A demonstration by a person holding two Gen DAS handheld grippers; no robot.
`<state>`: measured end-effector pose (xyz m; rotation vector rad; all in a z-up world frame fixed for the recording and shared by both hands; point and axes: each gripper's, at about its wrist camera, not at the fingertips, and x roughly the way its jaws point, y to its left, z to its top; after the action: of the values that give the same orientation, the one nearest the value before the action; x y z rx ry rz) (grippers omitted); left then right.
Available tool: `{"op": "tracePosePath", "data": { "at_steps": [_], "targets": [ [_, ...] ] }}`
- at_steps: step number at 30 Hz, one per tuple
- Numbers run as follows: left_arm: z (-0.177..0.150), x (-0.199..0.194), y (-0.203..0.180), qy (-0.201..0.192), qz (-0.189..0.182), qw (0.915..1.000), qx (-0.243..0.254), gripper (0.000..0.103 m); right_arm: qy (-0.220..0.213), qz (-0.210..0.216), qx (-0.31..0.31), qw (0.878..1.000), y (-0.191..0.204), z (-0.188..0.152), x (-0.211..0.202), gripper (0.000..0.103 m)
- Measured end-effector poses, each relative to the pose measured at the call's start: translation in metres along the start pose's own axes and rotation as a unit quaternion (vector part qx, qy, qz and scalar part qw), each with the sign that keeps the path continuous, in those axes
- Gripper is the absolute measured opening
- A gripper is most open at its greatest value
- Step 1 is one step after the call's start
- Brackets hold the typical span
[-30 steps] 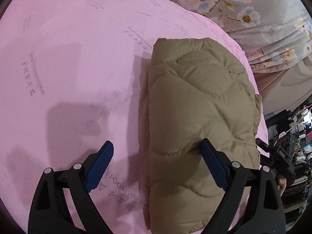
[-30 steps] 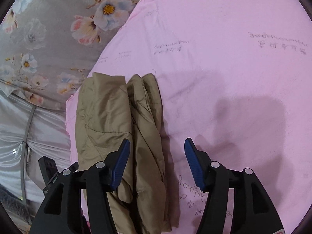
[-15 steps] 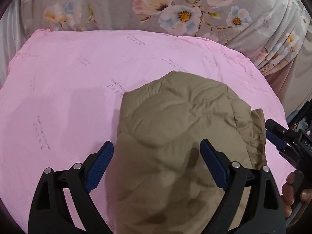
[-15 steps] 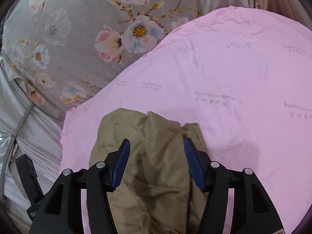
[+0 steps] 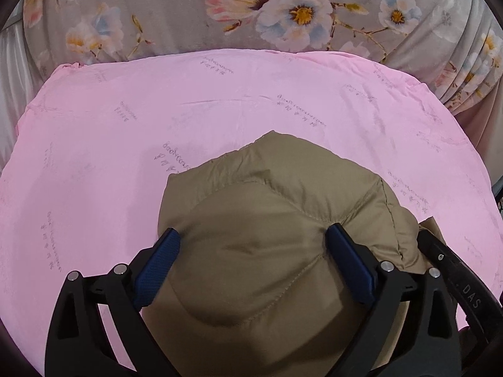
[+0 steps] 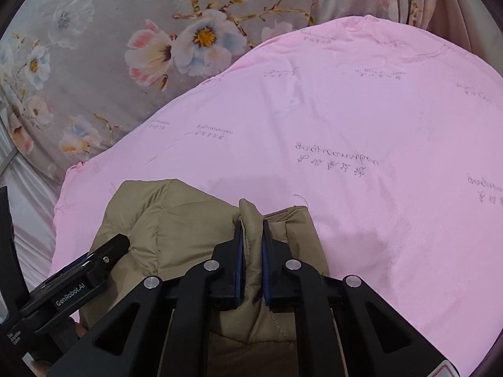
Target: Fold large clothes
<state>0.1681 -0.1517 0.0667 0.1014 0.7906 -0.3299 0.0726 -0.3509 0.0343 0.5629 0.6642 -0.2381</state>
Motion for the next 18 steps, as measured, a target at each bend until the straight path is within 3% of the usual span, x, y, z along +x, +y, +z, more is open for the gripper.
{"op": "tracePosePath", "data": {
  "at_steps": [6, 18],
  "targets": [
    [-0.003, 0.014, -0.008, -0.003, 0.009, 0.9999, 0.013, 0.095, 0.021, 0.001, 0.002, 1.0, -0.009, -0.006, 0.019, 0.01],
    [-0.009, 0.024, -0.014, -0.014, 0.02, 0.9994, 0.024, 0.098, 0.017, 0.014, 0.015, 1.0, -0.011, -0.012, 0.025, 0.01]
  ]
}}
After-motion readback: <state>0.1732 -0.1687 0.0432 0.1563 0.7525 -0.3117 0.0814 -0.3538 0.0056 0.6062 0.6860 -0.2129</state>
